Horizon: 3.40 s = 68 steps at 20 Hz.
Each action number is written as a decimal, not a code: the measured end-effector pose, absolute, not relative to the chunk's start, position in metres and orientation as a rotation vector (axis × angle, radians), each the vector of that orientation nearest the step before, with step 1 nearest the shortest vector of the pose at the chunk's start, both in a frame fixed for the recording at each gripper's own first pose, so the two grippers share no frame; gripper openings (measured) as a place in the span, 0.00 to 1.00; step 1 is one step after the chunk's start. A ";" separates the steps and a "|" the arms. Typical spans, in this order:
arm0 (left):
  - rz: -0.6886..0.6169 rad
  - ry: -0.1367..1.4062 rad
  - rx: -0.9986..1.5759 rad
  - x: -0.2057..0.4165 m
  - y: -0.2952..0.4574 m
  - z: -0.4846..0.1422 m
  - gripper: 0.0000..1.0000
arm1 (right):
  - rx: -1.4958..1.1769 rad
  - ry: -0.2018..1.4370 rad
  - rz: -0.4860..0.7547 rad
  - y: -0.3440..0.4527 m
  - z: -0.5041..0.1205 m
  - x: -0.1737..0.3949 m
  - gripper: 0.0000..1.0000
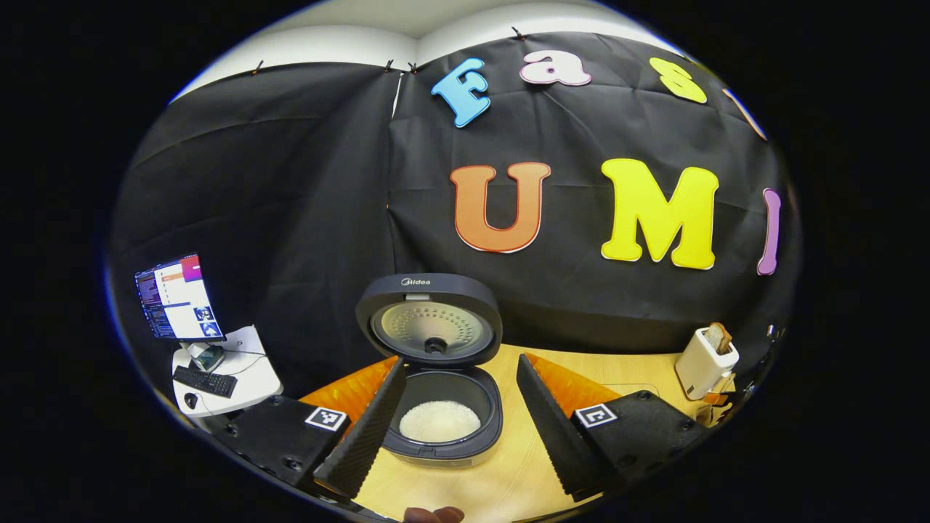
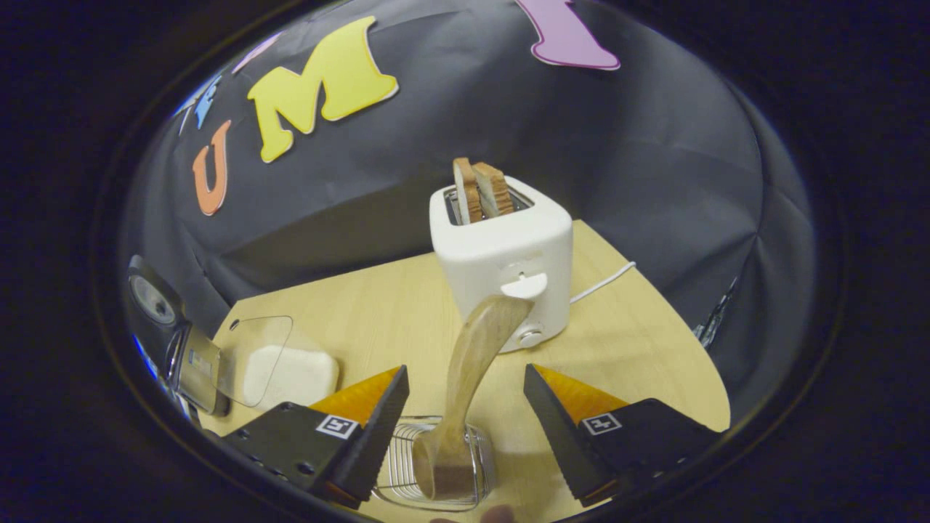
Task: Close the left gripper, press the button to open the rice cooker; take a wooden spoon from the chopstick holder with the right hand, scoop a spoonful of rice and pour it into the rice cooker, then put the wooden spoon back into the chopstick holder.
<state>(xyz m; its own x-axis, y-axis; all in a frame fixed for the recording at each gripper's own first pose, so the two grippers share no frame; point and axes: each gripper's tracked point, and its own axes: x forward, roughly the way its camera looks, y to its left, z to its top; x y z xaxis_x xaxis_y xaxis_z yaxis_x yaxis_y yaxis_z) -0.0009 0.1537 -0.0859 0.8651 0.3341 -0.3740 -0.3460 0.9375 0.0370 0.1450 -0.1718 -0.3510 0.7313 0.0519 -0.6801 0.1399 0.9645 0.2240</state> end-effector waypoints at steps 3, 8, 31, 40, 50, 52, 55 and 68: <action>0.364 0.387 -0.026 -0.003 0.154 -0.085 0.98 | 0.286 0.774 -0.028 -0.166 -0.358 0.146 0.72; 0.355 0.390 -0.028 -0.003 0.149 -0.085 0.94 | 0.275 0.780 -0.014 -0.160 -0.355 0.152 0.47; 0.288 0.311 -0.086 -0.002 0.139 -0.087 0.98 | 0.180 0.555 -0.004 -0.129 -0.207 0.146 0.00; 0.273 0.262 -0.071 -0.014 0.143 -0.087 0.98 | 0.134 0.466 0.111 -0.007 -0.166 0.180 0.00; 0.233 0.286 -0.095 -0.008 0.149 -0.092 0.98 | 0.129 0.606 0.114 0.085 -0.280 0.213 0.01; 0.231 0.297 -0.091 -0.007 0.156 -0.096 0.98 | 0.084 0.623 0.107 0.092 -0.299 0.216 0.01; 0.202 0.305 -0.113 -0.003 0.155 -0.101 0.98 | 0.028 0.625 0.071 0.092 -0.317 0.221 0.04; 0.160 0.348 -0.096 -0.016 0.174 -0.111 0.98 | -0.045 0.583 -0.074 0.122 -0.347 0.227 0.01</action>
